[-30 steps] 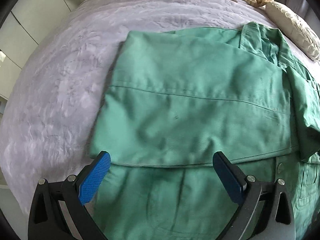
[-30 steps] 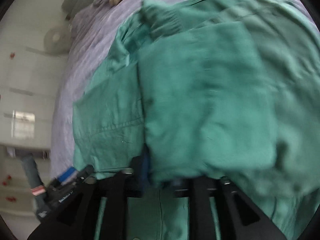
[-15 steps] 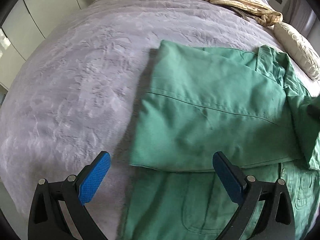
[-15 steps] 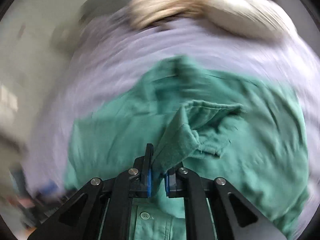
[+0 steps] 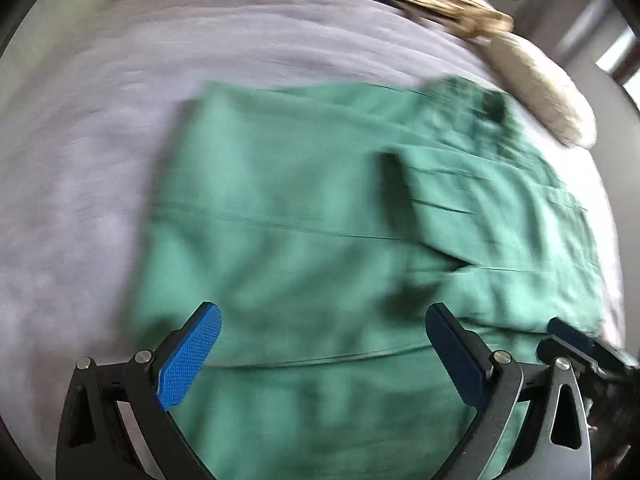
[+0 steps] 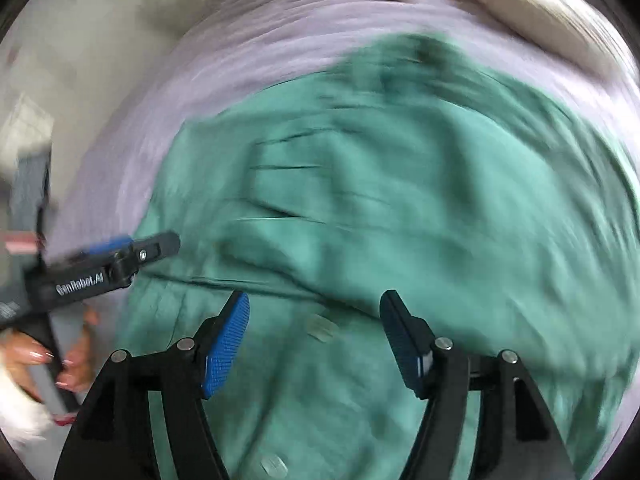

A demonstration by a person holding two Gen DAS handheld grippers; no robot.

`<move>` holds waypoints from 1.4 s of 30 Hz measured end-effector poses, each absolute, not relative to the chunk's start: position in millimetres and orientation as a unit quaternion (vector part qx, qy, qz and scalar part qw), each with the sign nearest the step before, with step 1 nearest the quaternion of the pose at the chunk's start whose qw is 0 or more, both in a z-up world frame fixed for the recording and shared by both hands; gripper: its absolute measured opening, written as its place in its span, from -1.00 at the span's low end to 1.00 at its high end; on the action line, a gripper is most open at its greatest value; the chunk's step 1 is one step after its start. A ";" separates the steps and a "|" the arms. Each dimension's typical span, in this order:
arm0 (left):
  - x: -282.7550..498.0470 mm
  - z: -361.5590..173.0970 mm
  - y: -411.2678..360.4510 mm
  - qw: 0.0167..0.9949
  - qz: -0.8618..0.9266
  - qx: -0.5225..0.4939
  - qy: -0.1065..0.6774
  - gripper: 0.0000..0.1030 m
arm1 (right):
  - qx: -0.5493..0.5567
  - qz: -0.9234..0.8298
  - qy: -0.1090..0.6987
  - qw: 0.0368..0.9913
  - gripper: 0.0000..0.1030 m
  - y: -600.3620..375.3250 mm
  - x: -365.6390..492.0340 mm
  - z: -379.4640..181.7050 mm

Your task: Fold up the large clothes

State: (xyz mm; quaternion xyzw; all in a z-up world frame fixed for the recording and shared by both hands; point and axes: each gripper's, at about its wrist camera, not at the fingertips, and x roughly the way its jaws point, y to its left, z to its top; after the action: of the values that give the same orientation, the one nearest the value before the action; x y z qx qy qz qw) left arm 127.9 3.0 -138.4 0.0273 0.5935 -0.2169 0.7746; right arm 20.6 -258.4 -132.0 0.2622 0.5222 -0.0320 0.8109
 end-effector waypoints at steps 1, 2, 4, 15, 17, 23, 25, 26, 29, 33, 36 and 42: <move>128.7 -142.5 -11.7 0.764 -0.237 0.024 0.600 0.99 | 0.311 -0.053 0.510 0.800 0.39 -284.4 3.0 -134.0; 128.4 -146.4 -22.5 0.756 -0.249 0.022 0.605 0.99 | 0.341 -0.063 0.502 0.793 0.39 -298.2 -7.9 -135.7; 126.8 -157.5 -44.7 0.736 -0.269 0.016 0.621 0.99 | 0.424 -0.086 0.477 0.765 0.39 -334.8 -35.3 -146.0; 142.5 -162.4 -72.3 0.740 -0.237 -0.006 0.629 -0.62 | 0.602 -0.148 0.333 0.710 0.39 -436.3 -103.1 -175.1; 144.8 -157.5 -63.4 0.741 -0.246 -0.024 0.624 -0.62 | 0.611 -0.154 0.319 0.708 0.24 -445.8 -105.0 -169.2; 134.2 -165.5 -62.4 0.750 -0.262 0.021 0.607 -0.62 | 0.599 -0.211 0.348 0.690 -0.94 -457.0 -123.7 -187.5; 132.2 -162.2 -61.1 0.753 -0.263 0.029 0.602 -0.61 | 0.606 -0.206 0.350 0.684 -0.96 -455.5 -129.4 -196.0; 132.2 -160.4 -60.5 0.754 -0.262 0.029 0.602 -0.61 | 0.603 -0.206 0.351 0.686 -0.96 -453.6 -130.2 -195.3; 131.4 -149.8 -54.3 0.772 -0.228 0.063 0.590 -0.61 | 0.573 -0.200 0.379 0.699 -0.93 -451.1 -122.5 -182.9; 130.7 -140.9 -29.6 0.778 -0.191 0.079 0.593 -0.61 | 0.537 -0.119 0.396 0.736 -0.69 -438.9 -113.3 -144.2; 132.5 -132.8 -25.4 0.785 -0.186 0.074 0.587 -0.61 | 0.470 -0.110 0.384 0.787 0.50 -443.5 -93.4 -108.2; 135.0 -123.9 -63.3 0.793 -0.207 0.073 0.568 -0.61 | 0.433 -0.155 0.399 0.793 0.51 -507.4 -17.2 -123.8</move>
State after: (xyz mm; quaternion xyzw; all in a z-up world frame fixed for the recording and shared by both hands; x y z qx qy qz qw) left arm 135.0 -63.3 -123.9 0.0730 0.5676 -0.2072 0.7935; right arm -17.2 -507.4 -123.8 0.4331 0.3989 -0.1551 0.7933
